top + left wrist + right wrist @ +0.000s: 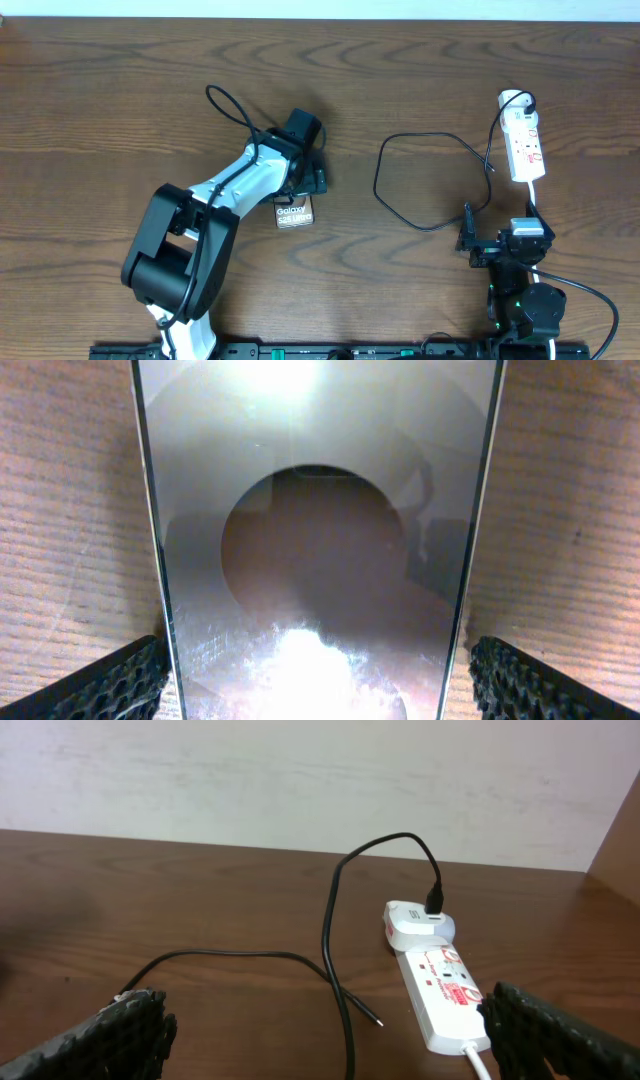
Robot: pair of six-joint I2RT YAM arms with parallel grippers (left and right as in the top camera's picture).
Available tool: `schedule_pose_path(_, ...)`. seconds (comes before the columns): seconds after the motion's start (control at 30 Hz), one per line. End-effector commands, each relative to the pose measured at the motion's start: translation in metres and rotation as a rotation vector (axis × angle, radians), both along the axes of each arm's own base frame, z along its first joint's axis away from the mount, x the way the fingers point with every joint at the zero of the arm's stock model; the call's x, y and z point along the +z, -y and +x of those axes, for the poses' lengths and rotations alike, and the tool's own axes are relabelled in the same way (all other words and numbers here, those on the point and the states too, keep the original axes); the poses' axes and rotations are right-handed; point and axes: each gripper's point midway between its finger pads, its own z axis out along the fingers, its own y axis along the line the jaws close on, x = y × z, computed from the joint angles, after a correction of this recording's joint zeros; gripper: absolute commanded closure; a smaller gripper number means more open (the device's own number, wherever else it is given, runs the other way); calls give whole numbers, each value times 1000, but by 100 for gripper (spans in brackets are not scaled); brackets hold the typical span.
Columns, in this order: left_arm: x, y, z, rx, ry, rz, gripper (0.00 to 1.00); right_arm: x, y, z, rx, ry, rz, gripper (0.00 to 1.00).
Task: Plug charger to phone and switch on socket
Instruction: 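Lift the phone with the left gripper and raise it upright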
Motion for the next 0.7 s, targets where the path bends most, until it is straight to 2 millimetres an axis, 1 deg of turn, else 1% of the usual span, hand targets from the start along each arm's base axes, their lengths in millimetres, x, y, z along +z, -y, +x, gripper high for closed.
schedule_pose_path(0.0, -41, -4, -22, 10, -128, 18, 3, -1, -1, 0, 1, -1, 8, 1)
schedule_pose_path(0.17, -42, -5, -25, 10, -139, 23, 4, -1, -1, 0, 1, -1, 8, 1)
schedule_pose_path(0.33, -42, -7, -29, 10, -157, 33, 10, -1, -1, 0, 1, -1, 8, 1)
schedule_pose_path(0.53, -42, -8, -31, 10, -163, 36, 13, -1, -1, 0, 1, -1, 8, 1)
schedule_pose_path(0.6, -42, -8, -31, 10, -163, 36, 19, -1, -1, 0, 1, -1, 8, 1)
schedule_pose_path(0.67, -42, -8, -31, 10, -163, 36, 22, -1, -1, 0, 1, -1, 8, 1)
